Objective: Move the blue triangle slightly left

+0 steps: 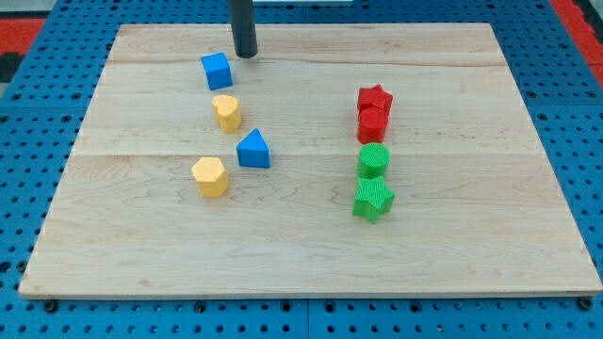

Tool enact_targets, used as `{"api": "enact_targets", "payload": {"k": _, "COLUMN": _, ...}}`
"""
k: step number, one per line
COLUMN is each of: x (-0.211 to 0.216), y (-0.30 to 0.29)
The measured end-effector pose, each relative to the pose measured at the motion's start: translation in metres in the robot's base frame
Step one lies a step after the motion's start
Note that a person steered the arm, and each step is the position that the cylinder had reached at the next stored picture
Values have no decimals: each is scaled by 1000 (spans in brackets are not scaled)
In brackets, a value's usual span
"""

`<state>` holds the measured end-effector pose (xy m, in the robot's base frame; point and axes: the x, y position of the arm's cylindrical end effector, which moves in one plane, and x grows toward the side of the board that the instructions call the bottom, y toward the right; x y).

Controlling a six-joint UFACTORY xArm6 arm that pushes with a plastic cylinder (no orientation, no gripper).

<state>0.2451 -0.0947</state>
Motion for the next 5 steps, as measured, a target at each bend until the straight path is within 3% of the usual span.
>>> {"api": "enact_targets", "payload": {"k": 1, "x": 0, "y": -64}}
{"api": "enact_targets", "payload": {"k": 2, "x": 21, "y": -7}}
{"api": "enact_targets", "payload": {"k": 3, "x": 40, "y": 13}}
{"api": "enact_targets", "payload": {"k": 5, "x": -4, "y": 63}}
